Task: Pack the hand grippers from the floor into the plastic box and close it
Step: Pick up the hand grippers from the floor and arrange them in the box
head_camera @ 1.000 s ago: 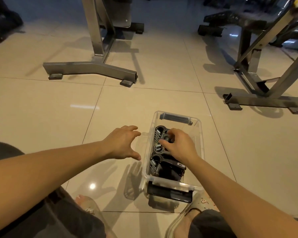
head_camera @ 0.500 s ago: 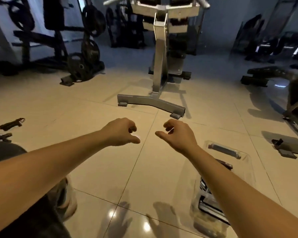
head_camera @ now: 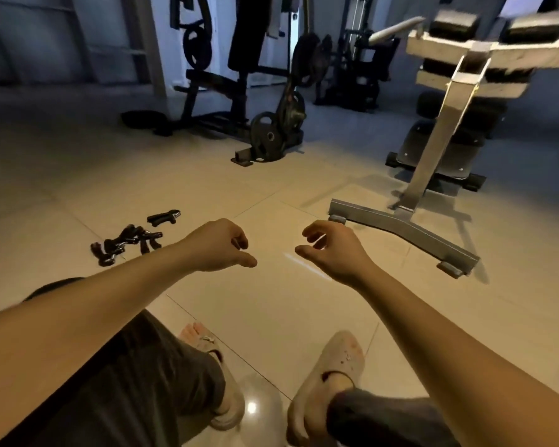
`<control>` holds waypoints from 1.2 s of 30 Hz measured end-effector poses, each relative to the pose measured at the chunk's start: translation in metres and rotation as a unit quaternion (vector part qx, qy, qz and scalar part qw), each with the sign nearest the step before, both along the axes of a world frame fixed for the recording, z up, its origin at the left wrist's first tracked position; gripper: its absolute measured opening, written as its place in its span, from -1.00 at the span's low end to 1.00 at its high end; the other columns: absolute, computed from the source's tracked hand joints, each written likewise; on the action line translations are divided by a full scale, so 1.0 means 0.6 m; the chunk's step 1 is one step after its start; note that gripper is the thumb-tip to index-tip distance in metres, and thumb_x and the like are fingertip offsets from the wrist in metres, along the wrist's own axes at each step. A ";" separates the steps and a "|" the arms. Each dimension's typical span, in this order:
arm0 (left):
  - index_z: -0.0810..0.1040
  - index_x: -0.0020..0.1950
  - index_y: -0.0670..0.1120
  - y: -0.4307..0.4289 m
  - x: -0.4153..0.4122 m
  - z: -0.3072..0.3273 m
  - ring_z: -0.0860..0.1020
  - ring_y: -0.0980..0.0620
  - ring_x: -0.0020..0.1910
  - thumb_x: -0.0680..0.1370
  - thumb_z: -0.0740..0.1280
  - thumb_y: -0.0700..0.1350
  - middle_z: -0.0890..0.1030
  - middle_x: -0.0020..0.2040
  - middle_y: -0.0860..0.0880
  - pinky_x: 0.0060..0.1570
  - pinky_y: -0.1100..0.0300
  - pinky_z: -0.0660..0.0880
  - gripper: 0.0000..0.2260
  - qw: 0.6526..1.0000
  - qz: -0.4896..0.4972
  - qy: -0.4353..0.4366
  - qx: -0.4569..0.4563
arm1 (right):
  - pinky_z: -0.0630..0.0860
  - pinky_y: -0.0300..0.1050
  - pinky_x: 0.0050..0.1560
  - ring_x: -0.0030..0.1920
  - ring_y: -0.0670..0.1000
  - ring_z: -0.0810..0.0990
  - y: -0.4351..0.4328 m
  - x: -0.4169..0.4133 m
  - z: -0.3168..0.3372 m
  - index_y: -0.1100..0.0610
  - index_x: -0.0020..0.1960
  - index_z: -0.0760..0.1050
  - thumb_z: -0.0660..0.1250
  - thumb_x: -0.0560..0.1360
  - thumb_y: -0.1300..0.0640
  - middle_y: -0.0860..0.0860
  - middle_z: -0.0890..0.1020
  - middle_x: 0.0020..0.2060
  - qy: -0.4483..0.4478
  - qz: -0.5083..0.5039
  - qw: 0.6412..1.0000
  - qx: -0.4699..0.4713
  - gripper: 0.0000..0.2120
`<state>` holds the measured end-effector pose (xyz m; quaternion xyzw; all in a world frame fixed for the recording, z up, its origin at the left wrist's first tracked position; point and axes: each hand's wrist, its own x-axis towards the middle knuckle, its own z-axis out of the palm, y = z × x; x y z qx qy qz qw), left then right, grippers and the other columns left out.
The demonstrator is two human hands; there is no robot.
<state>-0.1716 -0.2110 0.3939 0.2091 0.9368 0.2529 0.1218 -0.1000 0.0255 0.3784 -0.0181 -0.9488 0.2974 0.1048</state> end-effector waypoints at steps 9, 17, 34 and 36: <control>0.61 0.11 -0.03 -0.210 -0.180 0.046 0.65 0.02 -0.11 0.44 0.53 0.11 0.67 -0.04 0.01 -0.04 0.00 0.66 -0.65 0.992 0.114 0.042 -0.040 | 0.63 0.03 0.06 -0.01 -0.05 0.60 -0.198 -0.243 -0.017 0.06 0.25 0.57 0.46 0.50 -0.08 -0.05 0.62 0.08 0.002 0.076 0.997 -0.031 -0.62; 0.61 0.11 -0.11 -0.372 -0.372 0.037 0.57 0.01 -0.06 0.47 0.53 0.03 0.64 0.02 -0.04 -0.29 0.26 0.40 -0.68 0.973 0.211 0.039 -0.081 | 0.62 0.05 0.06 0.04 0.00 0.61 -0.368 -0.506 -0.057 0.07 0.26 0.57 0.45 0.49 -0.08 -0.02 0.64 0.10 -0.038 0.146 0.988 -0.014 -0.61; 0.54 0.28 -0.03 -0.627 -0.764 -0.306 0.57 -0.01 0.11 0.46 0.53 0.06 0.60 0.16 -0.01 0.09 0.07 0.55 -0.56 0.955 0.266 -0.092 -0.099 | 0.60 0.02 -0.07 -0.08 0.04 0.59 -0.599 -0.925 -0.315 0.07 0.08 0.56 0.41 0.48 -0.11 -0.03 0.61 -0.13 -0.193 0.167 0.966 0.045 -0.71; 0.53 0.33 -0.03 -0.641 -0.793 -0.350 0.56 -0.02 0.14 0.45 0.53 0.05 0.59 0.20 -0.02 0.12 0.06 0.55 -0.51 0.956 0.252 -0.101 -0.113 | 0.59 0.01 -0.10 -0.09 0.07 0.58 -0.620 -0.955 -0.358 0.09 0.06 0.54 0.42 0.49 -0.14 0.01 0.61 -0.10 -0.210 0.158 0.964 0.049 -0.68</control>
